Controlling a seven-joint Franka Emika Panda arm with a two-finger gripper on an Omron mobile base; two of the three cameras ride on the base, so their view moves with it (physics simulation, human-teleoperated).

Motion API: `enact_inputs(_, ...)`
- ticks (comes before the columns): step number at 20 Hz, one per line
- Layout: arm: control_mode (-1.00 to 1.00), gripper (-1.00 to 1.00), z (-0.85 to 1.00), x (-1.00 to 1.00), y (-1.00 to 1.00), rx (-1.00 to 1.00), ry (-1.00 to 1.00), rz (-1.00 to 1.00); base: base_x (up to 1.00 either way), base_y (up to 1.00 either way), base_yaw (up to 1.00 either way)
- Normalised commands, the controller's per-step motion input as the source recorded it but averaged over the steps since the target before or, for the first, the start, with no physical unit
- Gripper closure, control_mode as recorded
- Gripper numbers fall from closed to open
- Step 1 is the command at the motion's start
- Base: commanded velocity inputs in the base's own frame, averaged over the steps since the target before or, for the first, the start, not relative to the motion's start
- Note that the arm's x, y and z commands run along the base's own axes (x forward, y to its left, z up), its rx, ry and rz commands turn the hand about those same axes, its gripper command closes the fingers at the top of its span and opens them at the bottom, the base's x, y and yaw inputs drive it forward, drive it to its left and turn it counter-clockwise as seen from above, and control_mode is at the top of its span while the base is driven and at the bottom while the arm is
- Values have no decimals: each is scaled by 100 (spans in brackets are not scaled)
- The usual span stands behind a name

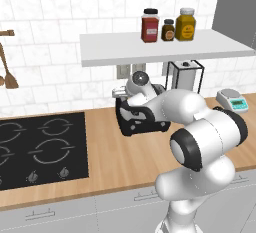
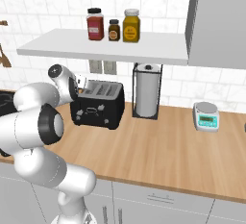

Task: Start the toaster. Once the lever pops up, take the bread to the plate on the dining counter.

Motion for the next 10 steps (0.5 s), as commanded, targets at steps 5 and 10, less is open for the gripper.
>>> enact_inputs(5, -100, -100, 0, 0, 0, 0, 0, 0, 0, 0, 0)
enact_inputs(10, -100, -100, 0, 0, 0, 0, 0, 0, 0, 0, 0)
